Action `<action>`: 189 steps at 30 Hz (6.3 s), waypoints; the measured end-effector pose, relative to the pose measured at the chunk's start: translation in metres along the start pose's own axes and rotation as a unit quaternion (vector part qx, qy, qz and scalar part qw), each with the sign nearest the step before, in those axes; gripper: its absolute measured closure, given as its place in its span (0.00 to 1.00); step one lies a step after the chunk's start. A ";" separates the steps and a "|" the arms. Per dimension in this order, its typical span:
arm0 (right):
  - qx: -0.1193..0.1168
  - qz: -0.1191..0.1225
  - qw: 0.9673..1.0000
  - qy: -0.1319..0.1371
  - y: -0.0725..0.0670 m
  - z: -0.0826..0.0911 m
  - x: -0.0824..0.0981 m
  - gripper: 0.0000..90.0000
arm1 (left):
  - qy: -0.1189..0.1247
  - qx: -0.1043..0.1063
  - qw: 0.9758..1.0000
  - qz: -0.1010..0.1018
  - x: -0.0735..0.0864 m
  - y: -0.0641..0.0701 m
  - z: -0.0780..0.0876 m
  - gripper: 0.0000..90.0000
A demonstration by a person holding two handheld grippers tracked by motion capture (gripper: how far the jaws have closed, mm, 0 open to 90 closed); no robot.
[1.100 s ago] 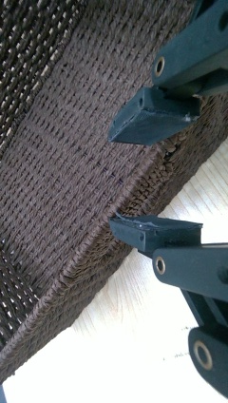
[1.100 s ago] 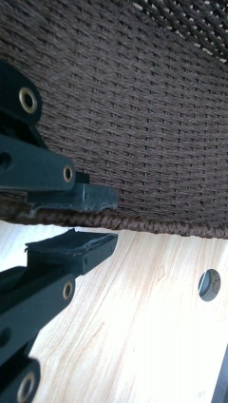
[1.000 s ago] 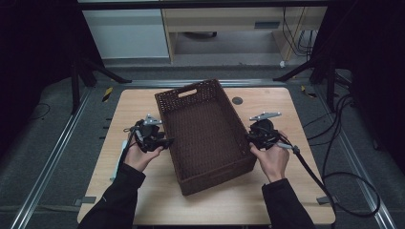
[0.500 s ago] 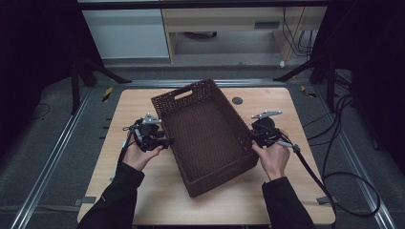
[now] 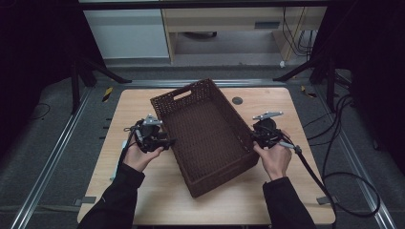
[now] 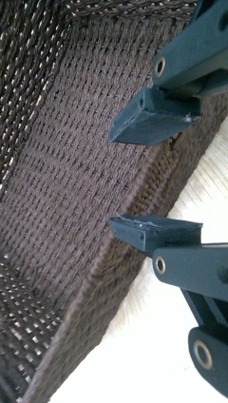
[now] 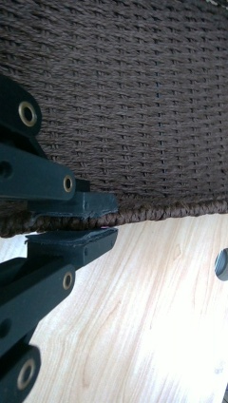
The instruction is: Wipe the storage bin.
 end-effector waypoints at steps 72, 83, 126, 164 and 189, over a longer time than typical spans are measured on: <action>0.016 -0.049 0.998 0.042 0.008 0.021 0.013 0.50 | -0.005 -0.067 0.996 0.064 0.014 -0.072 0.023 0.54; 0.028 -0.056 0.997 0.036 0.004 0.017 0.016 0.48 | -0.005 -0.069 0.996 0.064 0.014 -0.073 0.023 0.54; 0.022 -0.042 0.998 0.048 0.012 0.018 0.006 0.50 | -0.007 -0.061 0.996 0.067 -0.005 -0.114 -0.021 0.75; 0.003 -0.030 0.999 0.019 0.012 -0.002 0.006 0.62 | -0.033 -0.035 0.998 0.049 0.026 -0.072 0.009 0.81; -0.008 -0.046 0.999 0.012 0.021 -0.019 0.011 0.74 | -0.060 -0.033 0.998 0.016 0.013 -0.082 -0.020 0.72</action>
Point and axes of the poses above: each handheld gripper's, and its own axes: z roughly backward along the jaws, x roughly out of its underside, y roughly to its right, the point moved 4 cm from there along -z, roughly forward along the jaws, and after that the axes turned 6 degrees about -x, right-handed, at the moved point
